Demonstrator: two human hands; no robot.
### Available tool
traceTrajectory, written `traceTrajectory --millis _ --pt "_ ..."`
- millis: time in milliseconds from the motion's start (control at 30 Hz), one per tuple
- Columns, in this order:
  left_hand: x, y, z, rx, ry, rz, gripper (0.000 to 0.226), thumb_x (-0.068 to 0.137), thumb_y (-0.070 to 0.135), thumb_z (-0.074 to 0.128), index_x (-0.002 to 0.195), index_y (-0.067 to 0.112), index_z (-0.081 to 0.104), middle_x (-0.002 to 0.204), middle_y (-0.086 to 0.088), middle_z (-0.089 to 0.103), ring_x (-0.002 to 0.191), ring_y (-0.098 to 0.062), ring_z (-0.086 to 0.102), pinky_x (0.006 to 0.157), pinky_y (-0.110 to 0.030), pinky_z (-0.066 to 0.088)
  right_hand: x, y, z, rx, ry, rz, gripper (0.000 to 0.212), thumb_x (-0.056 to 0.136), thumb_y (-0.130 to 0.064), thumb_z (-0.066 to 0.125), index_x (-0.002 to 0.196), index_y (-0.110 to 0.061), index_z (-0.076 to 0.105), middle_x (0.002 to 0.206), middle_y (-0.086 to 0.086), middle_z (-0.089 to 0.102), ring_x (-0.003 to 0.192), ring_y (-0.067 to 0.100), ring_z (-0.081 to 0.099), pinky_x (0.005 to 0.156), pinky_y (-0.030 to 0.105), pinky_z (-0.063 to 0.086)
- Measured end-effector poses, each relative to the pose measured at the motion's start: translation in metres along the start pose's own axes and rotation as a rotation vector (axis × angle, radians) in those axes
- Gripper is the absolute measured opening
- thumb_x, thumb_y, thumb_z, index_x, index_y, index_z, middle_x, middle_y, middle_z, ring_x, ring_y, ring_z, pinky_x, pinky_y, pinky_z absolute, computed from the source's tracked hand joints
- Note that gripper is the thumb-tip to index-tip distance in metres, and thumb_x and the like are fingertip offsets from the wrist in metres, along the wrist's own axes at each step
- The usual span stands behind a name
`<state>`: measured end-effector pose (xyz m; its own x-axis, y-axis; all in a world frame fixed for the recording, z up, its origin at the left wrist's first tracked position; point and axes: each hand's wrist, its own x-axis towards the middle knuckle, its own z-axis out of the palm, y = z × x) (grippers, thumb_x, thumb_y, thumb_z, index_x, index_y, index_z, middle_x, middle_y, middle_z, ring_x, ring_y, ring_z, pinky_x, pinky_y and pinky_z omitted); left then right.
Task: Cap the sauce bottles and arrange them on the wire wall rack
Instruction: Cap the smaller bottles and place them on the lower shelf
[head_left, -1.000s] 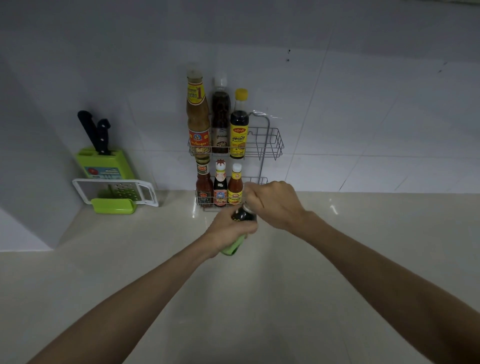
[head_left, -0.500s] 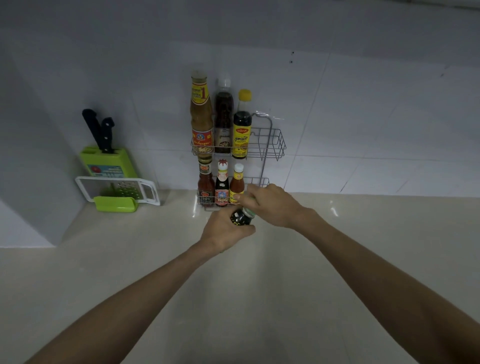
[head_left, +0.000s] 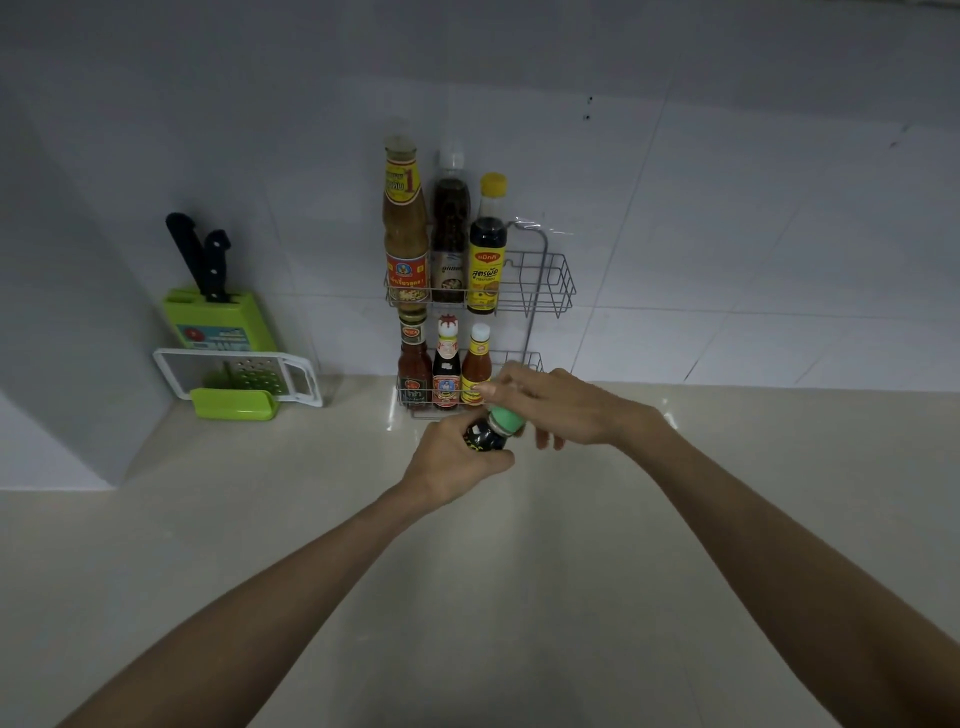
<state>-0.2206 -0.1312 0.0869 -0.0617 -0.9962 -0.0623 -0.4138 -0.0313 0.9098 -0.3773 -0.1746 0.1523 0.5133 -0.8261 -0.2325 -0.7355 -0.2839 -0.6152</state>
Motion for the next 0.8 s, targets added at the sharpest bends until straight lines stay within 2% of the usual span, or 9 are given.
traceTrajectory --millis 100,233,300,367,433,533,600,667,800 --pt "0.001 -0.003 -0.002 0.002 0.006 -0.008 0.028 0.061 0.022 0.075 0.072 0.044 0.061 0.074 0.01 0.067 0.07 -0.01 0.062 0.066 -0.027 0.051 -0.001 0.005 -0.005 0.128 0.02 -0.111 0.03 0.089 -0.043 0.063 0.107 -0.02 0.055 0.088 0.003 0.069 0.069 0.017 0.069 0.063 0.029 0.057" --pt "0.0 -0.004 0.001 0.056 -0.031 0.016 0.024 0.055 0.034 0.071 0.076 0.04 0.062 0.074 0.006 0.067 0.066 -0.011 0.061 0.064 -0.031 0.052 -0.003 0.005 0.005 -0.023 0.136 -0.068 0.043 0.094 -0.057 0.043 0.076 -0.022 0.059 0.064 0.011 0.069 0.05 0.021 0.066 0.051 0.024 0.053" --pt "0.0 -0.004 0.002 0.04 -0.023 0.011 0.027 0.052 0.036 0.07 0.079 0.035 0.065 0.073 0.007 0.067 0.065 -0.011 0.06 0.063 -0.03 0.051 -0.004 0.007 0.003 0.059 0.084 -0.035 0.044 0.092 -0.063 0.038 0.096 -0.024 0.058 0.083 0.007 0.071 0.065 0.02 0.07 0.063 0.027 0.057" --pt "0.001 -0.006 0.002 0.035 -0.012 -0.003 0.032 0.051 0.037 0.069 0.083 0.033 0.067 0.073 0.007 0.067 0.066 -0.011 0.061 0.063 -0.03 0.051 -0.006 0.011 -0.002 0.206 0.005 -0.072 0.035 0.091 -0.05 0.055 0.115 -0.025 0.054 0.1 0.001 0.067 0.079 0.014 0.069 0.073 0.028 0.058" --pt "0.0 -0.007 0.001 0.042 -0.014 -0.003 0.03 0.052 0.036 0.069 0.082 0.034 0.067 0.073 0.007 0.067 0.067 -0.013 0.062 0.062 -0.031 0.051 -0.007 0.014 -0.001 0.208 0.037 -0.137 0.026 0.086 -0.034 0.07 0.106 -0.02 0.062 0.093 0.005 0.07 0.072 0.014 0.071 0.069 0.028 0.058" --pt "-0.001 -0.007 0.002 0.081 -0.041 0.018 0.023 0.055 0.035 0.07 0.075 0.042 0.062 0.074 0.006 0.067 0.069 -0.015 0.064 0.061 -0.031 0.051 -0.007 0.012 0.006 0.115 0.129 -0.098 0.026 0.088 -0.048 0.062 0.085 -0.022 0.063 0.073 0.009 0.072 0.057 0.019 0.071 0.057 0.03 0.06" --pt "-0.002 -0.005 0.003 0.058 -0.032 0.007 0.022 0.057 0.032 0.071 0.073 0.042 0.061 0.071 0.008 0.066 0.066 -0.013 0.062 0.057 -0.026 0.047 -0.008 0.014 0.007 0.142 0.121 -0.097 0.034 0.086 -0.054 0.06 0.106 -0.027 0.061 0.089 0.001 0.072 0.066 0.015 0.071 0.063 0.027 0.059" --pt "-0.001 -0.005 0.002 0.032 -0.021 -0.007 0.021 0.057 0.031 0.071 0.072 0.041 0.062 0.069 0.008 0.065 0.063 -0.011 0.059 0.056 -0.024 0.045 -0.009 0.017 0.006 0.236 0.062 -0.147 0.041 0.084 -0.04 0.07 0.122 -0.031 0.057 0.103 -0.005 0.069 0.078 0.015 0.071 0.071 0.028 0.059" --pt "-0.003 -0.01 -0.001 0.027 -0.066 -0.003 0.019 0.063 0.022 0.074 0.073 0.035 0.063 0.067 0.008 0.064 0.058 -0.008 0.057 0.054 -0.024 0.045 -0.007 0.021 0.009 0.167 0.09 -0.177 0.033 0.081 -0.026 0.076 0.112 -0.019 0.068 0.092 -0.005 0.069 0.072 0.015 0.071 0.071 0.028 0.06"
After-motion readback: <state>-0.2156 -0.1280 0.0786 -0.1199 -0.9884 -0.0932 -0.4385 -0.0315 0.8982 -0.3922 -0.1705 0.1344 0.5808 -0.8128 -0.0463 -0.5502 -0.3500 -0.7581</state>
